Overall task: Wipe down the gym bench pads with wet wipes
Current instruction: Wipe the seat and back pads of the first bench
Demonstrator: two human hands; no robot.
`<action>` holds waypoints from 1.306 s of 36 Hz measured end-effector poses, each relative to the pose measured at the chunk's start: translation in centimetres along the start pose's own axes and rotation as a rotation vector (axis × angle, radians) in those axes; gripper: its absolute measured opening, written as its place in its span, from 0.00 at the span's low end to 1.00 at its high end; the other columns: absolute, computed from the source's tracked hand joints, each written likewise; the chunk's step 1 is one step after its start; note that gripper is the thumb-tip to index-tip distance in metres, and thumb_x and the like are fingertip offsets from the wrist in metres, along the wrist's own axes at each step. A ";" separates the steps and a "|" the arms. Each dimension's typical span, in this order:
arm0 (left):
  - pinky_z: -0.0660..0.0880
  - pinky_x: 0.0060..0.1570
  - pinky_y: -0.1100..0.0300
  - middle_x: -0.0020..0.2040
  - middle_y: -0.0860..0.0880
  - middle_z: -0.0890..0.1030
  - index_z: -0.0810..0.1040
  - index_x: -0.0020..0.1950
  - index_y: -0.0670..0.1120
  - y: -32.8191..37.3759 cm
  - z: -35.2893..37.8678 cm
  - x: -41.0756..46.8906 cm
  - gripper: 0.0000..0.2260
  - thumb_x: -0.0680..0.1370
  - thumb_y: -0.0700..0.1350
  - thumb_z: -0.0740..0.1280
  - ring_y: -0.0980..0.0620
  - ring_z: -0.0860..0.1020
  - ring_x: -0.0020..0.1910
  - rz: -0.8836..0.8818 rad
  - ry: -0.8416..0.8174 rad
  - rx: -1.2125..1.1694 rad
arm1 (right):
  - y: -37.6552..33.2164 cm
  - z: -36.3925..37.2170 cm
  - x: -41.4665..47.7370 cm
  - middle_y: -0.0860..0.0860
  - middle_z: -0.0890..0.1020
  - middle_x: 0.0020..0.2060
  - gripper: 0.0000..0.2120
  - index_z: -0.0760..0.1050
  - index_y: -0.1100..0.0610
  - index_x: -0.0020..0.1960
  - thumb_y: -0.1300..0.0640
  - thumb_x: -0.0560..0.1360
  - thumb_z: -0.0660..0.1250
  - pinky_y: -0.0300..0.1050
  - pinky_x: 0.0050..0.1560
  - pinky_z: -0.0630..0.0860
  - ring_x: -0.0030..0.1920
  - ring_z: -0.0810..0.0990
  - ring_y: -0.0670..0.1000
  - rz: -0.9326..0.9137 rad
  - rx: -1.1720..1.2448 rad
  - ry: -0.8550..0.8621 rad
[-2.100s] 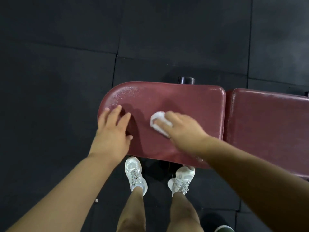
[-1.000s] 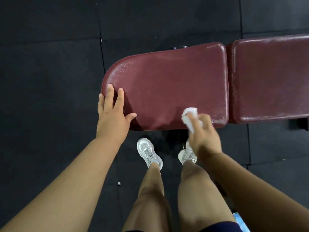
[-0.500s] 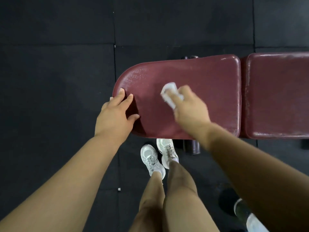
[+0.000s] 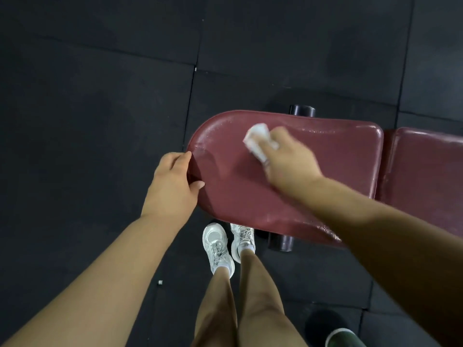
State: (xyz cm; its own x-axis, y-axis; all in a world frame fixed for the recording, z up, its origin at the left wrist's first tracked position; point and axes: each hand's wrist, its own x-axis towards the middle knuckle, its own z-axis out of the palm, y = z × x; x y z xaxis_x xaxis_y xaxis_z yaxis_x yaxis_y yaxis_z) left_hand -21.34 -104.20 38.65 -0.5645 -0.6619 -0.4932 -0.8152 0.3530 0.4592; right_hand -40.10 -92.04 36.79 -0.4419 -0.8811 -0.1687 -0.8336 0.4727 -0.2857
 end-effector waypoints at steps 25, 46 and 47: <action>0.75 0.53 0.53 0.54 0.52 0.79 0.75 0.64 0.51 -4.2 0.4 -2.1 0.17 0.77 0.38 0.65 0.52 0.77 0.52 -0.123 -0.108 -0.085 | -4.3 0.4 5.9 0.59 0.67 0.58 0.19 0.68 0.53 0.68 0.58 0.78 0.58 0.47 0.44 0.66 0.49 0.74 0.62 0.154 0.029 -0.012; 0.75 0.52 0.52 0.57 0.52 0.76 0.75 0.62 0.52 -6.3 -1.7 -2.7 0.12 0.79 0.44 0.62 0.50 0.76 0.54 -0.172 -0.232 0.093 | -9.2 2.1 -0.1 0.53 0.74 0.41 0.13 0.77 0.53 0.50 0.59 0.66 0.64 0.46 0.33 0.67 0.35 0.74 0.55 -0.864 -0.156 -0.454; 0.75 0.51 0.53 0.58 0.52 0.76 0.75 0.62 0.53 -6.4 -1.9 -2.8 0.12 0.79 0.45 0.61 0.49 0.76 0.54 -0.175 -0.234 0.105 | -8.5 2.5 -0.7 0.53 0.75 0.40 0.16 0.79 0.55 0.50 0.59 0.62 0.68 0.45 0.32 0.68 0.34 0.74 0.55 -0.928 -0.203 -0.427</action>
State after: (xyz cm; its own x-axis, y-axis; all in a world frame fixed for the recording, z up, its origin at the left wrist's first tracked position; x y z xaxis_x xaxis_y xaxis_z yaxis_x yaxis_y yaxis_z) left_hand -14.32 -105.83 38.47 -0.4194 -0.5528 -0.7201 -0.9045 0.3221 0.2795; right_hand -31.87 -95.41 36.97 0.5225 -0.7999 -0.2952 -0.8434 -0.4341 -0.3165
